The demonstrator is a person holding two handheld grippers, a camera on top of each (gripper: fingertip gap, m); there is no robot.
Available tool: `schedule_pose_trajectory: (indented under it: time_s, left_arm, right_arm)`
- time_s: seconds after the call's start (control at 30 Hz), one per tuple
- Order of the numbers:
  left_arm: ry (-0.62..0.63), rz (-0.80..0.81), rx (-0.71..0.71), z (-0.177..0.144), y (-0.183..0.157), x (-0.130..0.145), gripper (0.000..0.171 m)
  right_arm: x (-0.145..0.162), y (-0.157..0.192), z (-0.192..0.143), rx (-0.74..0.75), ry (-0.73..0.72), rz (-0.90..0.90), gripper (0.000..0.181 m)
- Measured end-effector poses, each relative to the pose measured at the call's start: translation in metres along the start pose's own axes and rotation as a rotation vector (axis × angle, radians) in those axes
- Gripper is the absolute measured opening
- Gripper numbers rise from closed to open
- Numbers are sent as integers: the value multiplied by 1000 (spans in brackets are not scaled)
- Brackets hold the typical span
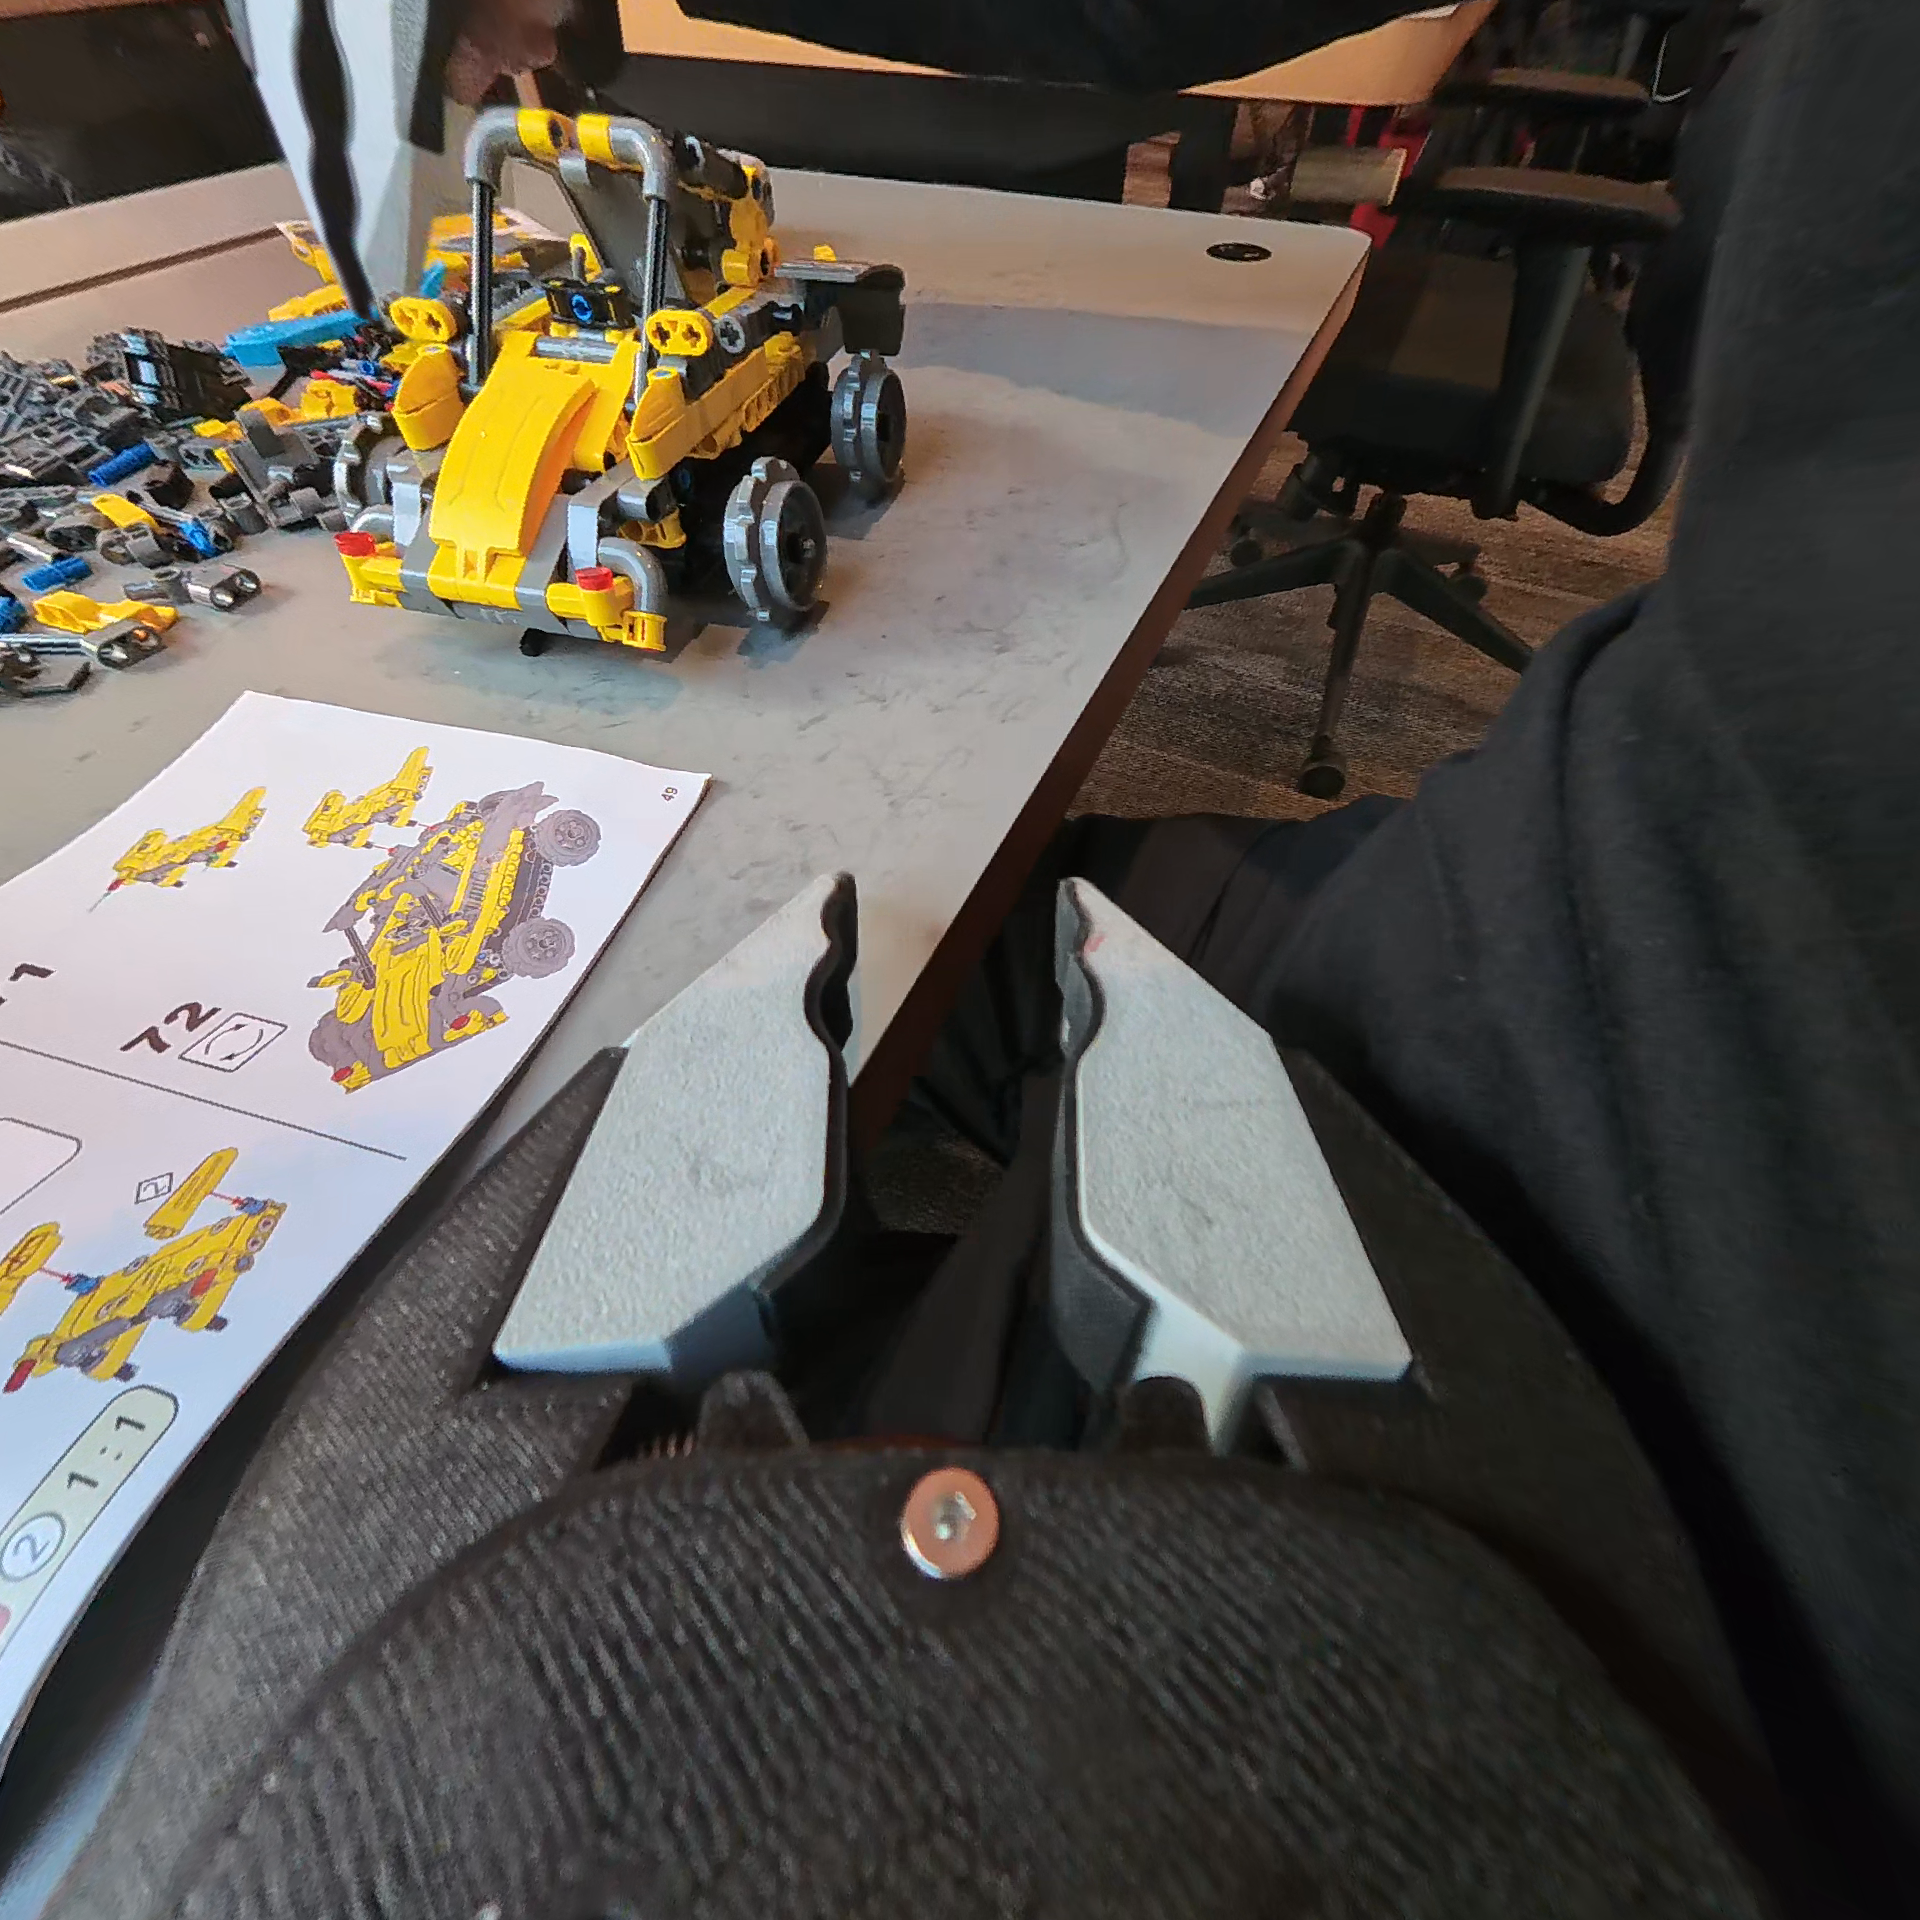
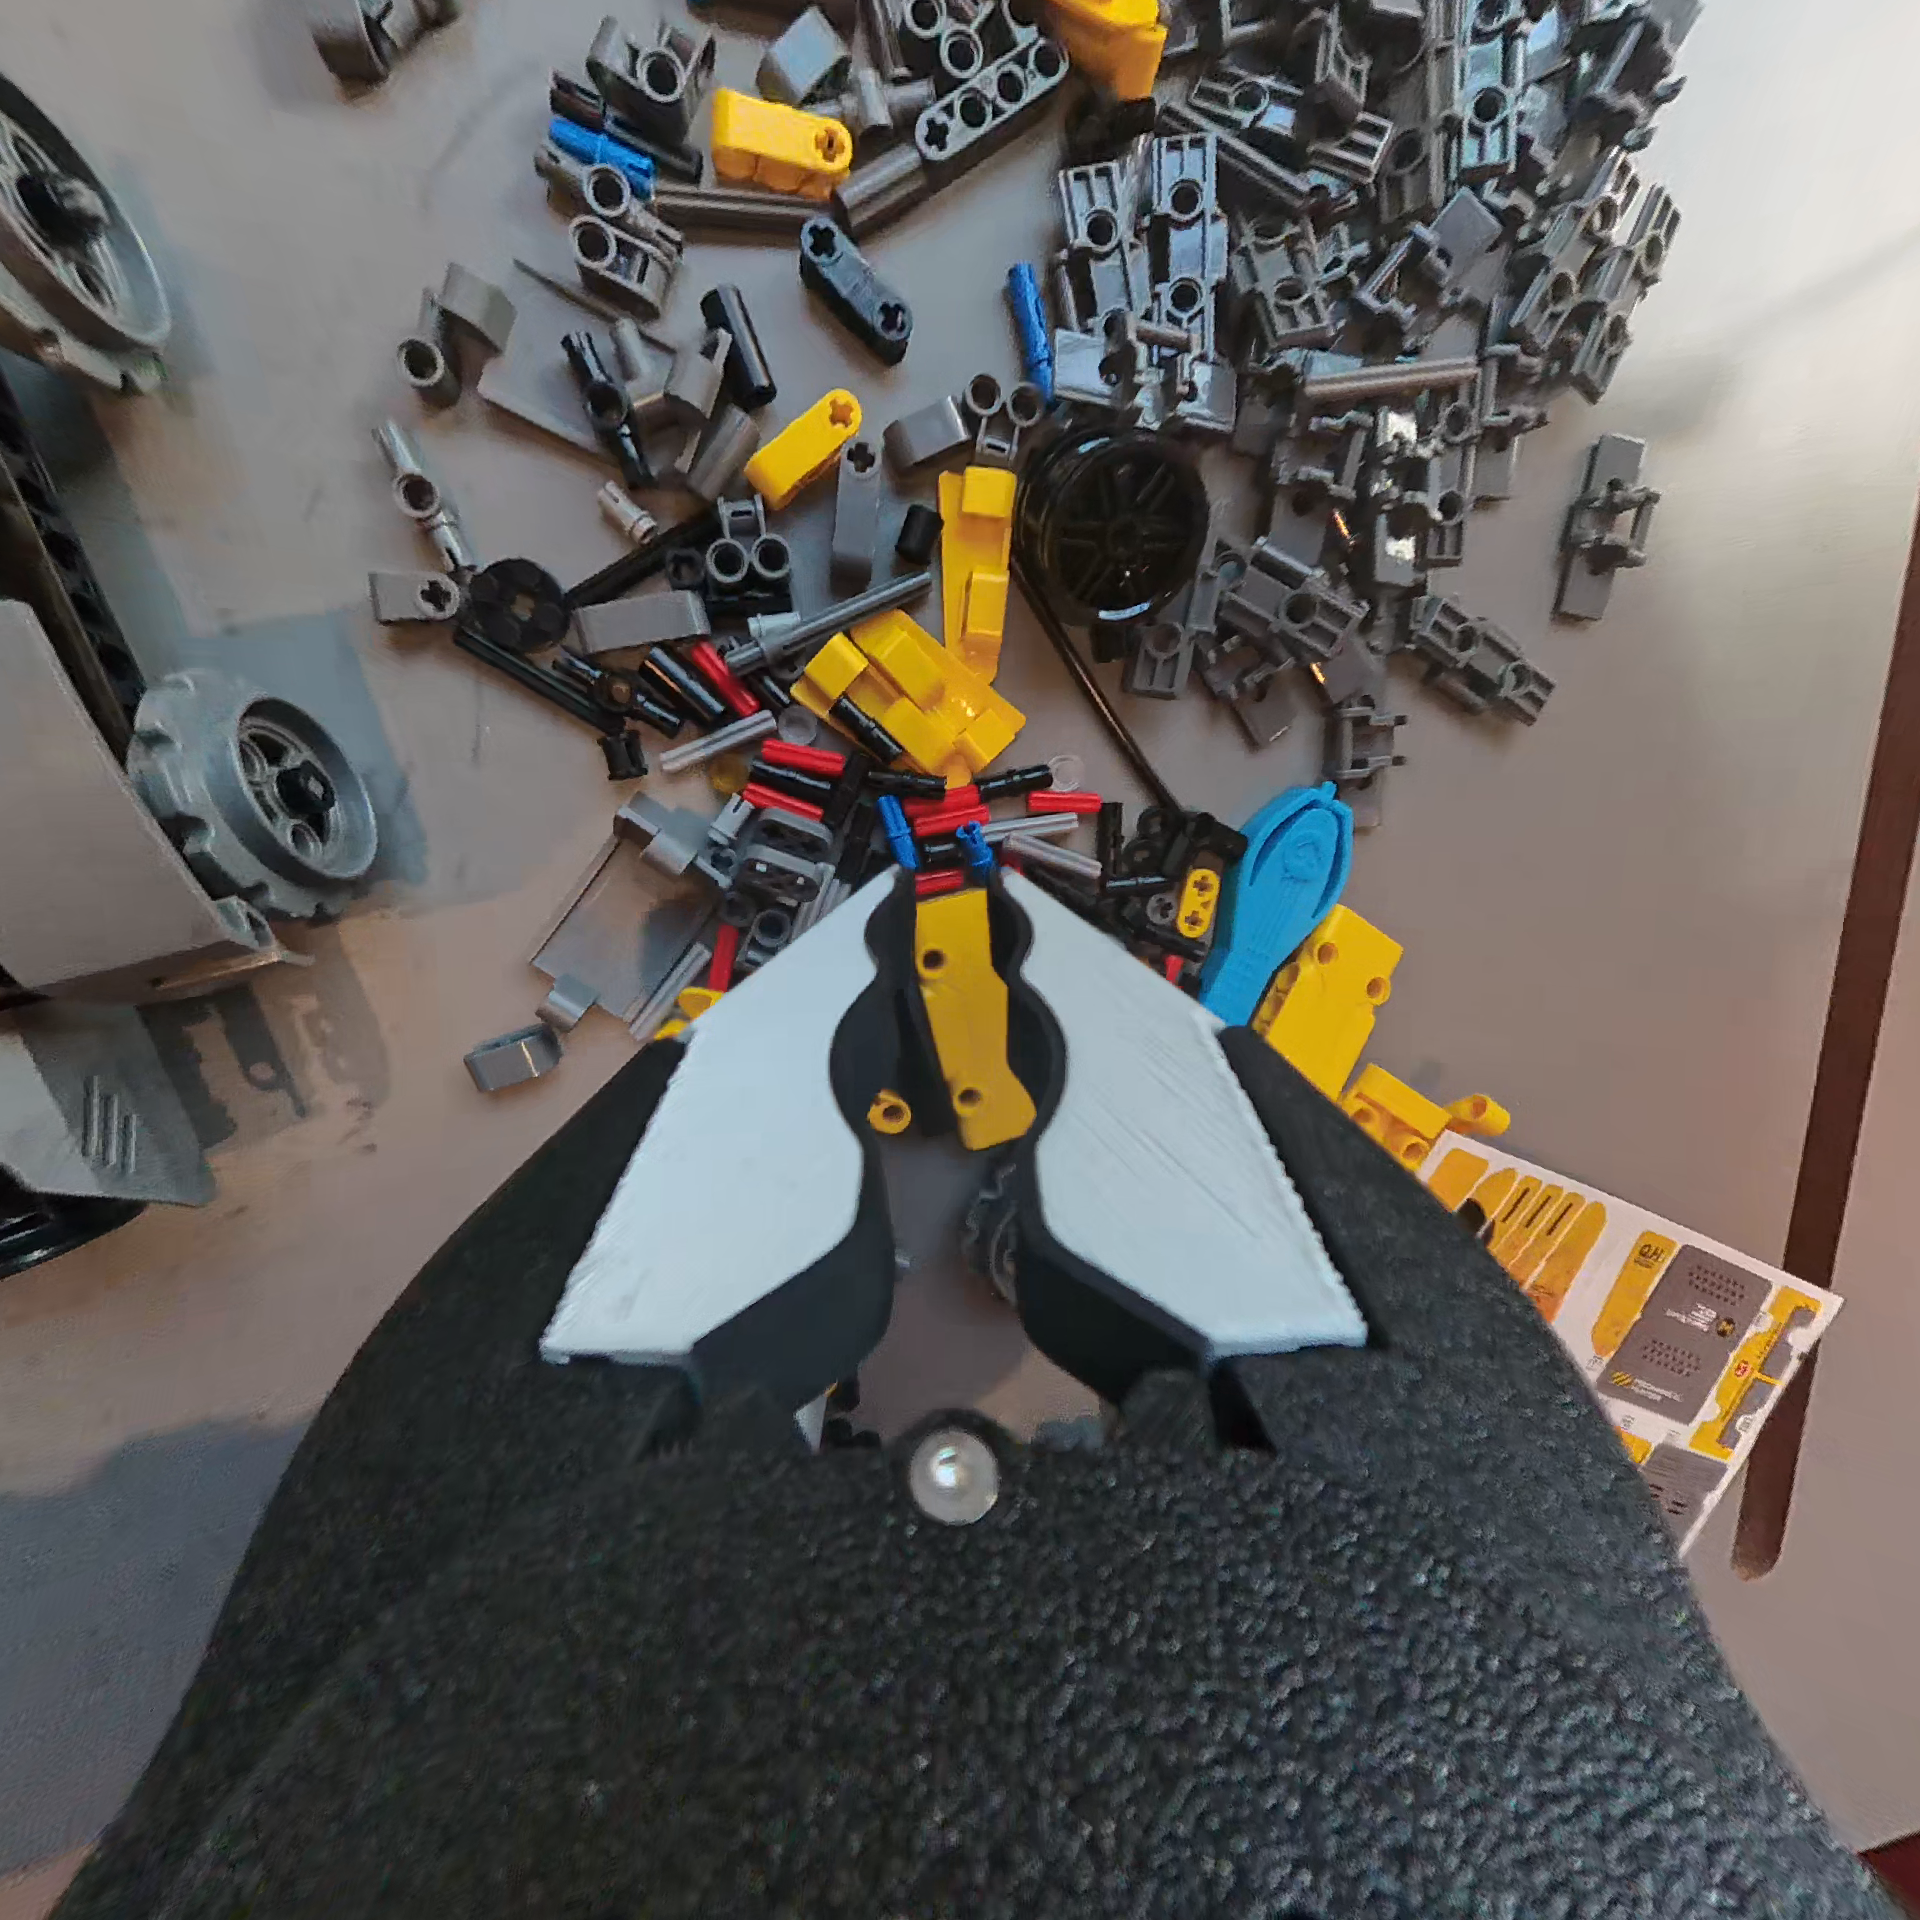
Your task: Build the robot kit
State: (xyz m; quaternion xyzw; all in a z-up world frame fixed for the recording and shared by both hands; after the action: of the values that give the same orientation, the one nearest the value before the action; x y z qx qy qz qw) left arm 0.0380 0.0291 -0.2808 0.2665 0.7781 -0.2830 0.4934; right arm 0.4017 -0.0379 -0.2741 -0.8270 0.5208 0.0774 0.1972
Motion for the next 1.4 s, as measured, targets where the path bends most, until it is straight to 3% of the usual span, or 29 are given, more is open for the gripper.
schedule_pose_trajectory:
  time_s: [0.4,0.73,0.87,1.1,1.4]
  left_arm:
    - [0,-1,5,0,-1,-1,36]
    - [-10,-10,8,-4,0,-2,36]
    - [-3,-4,9,-4,-2,-1,36]
    - [2,-9,6,-3,0,0,36]
    - [15,4,16,-5,-3,4,36]
  right_arm:
    - [0,-6,20,-122,47,-20,0]
    - [-2,-14,9,-79,15,48,7]
    - [7,-10,18,-89,83,30,7]
    - [6,-9,22,-100,69,51,6]
    - [-16,0,-32,22,-77,111,2]
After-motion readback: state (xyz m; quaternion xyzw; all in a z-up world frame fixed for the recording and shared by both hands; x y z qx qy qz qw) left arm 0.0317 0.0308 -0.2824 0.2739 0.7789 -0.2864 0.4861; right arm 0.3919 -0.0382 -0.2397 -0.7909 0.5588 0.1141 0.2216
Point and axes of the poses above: each gripper's, where its closed fingertips meet, z out along the fingers, x out of its underside, y = z × x across the jaws, the point moved 1 cm from there along -z, back along the fingers, and after that the axes turned 11 degrees about -z, right-handed, at the moved point
